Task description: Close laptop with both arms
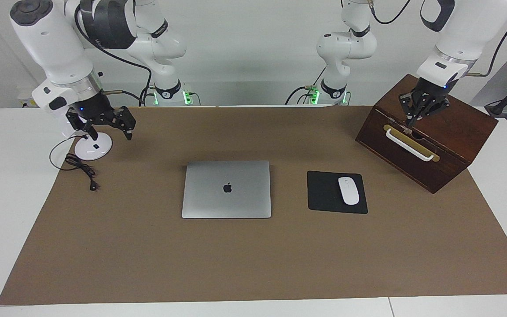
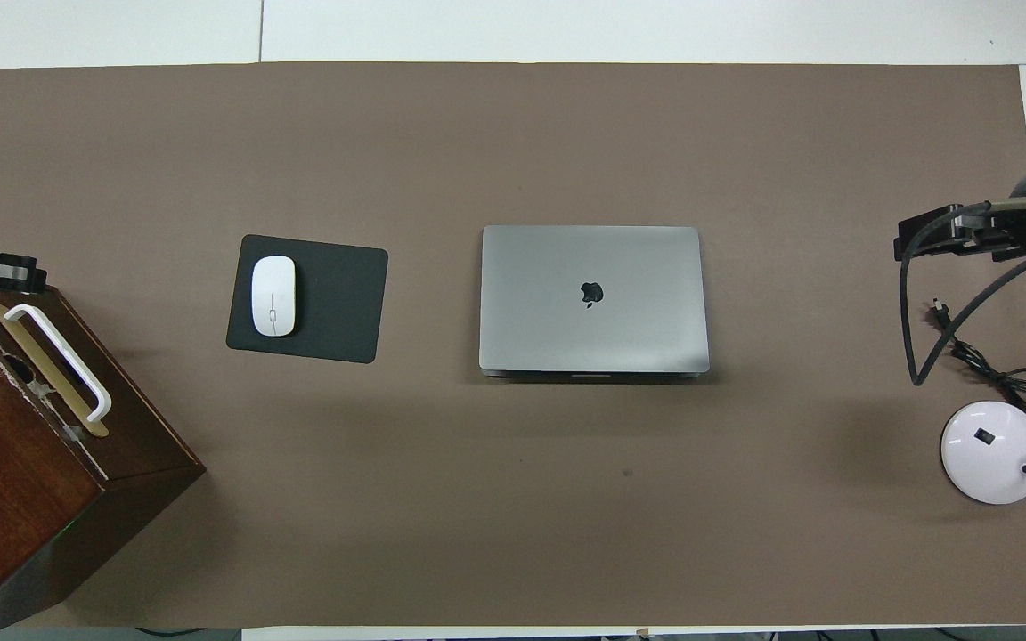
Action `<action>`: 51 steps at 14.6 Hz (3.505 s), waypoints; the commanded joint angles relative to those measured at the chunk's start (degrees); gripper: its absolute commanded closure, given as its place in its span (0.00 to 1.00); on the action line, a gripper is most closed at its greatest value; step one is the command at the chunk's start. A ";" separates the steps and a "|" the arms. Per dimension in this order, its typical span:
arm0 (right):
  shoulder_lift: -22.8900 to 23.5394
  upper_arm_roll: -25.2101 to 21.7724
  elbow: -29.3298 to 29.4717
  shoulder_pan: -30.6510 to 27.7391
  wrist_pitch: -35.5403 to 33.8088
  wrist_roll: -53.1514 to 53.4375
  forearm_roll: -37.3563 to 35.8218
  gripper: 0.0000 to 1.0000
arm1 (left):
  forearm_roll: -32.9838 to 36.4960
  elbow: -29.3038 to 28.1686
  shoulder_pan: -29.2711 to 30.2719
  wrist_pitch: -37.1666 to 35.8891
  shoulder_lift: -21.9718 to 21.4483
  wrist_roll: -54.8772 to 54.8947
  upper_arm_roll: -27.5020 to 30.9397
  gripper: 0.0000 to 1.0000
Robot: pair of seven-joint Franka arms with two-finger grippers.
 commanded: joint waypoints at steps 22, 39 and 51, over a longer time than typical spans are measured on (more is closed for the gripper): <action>-1.67 0.33 -2.16 -0.83 1.81 -1.20 0.60 0.00 | 1.22 8.44 2.91 -8.49 2.79 -3.42 -0.70 0.00; -1.67 0.16 -2.24 -2.86 1.46 -3.57 -0.19 0.00 | 1.04 4.57 2.12 -7.26 1.30 -5.45 -0.96 0.00; -1.93 0.16 -2.86 -2.77 1.81 -3.66 -0.27 0.00 | 1.04 4.05 2.04 -6.91 1.21 -8.44 -1.40 0.00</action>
